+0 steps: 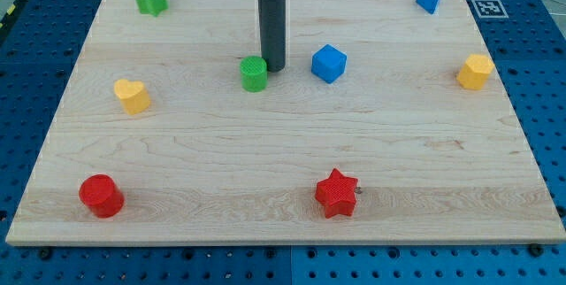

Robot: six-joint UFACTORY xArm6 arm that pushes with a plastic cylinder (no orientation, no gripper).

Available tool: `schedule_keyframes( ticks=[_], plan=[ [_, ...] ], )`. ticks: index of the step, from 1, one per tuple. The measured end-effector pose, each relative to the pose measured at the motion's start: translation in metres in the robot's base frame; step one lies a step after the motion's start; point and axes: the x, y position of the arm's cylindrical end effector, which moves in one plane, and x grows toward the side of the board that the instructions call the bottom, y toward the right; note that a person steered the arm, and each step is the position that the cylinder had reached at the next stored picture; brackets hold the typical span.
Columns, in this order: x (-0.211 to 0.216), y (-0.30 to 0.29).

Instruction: Move the blue cube diagonal to the top right of the green circle

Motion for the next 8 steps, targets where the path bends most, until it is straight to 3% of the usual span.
schedule_keyframes(
  ticks=[2,4,6,8],
  plan=[
    [-0.003,0.029],
    [0.034,0.044],
    [0.034,0.097],
    [0.014,0.087]
  ],
)
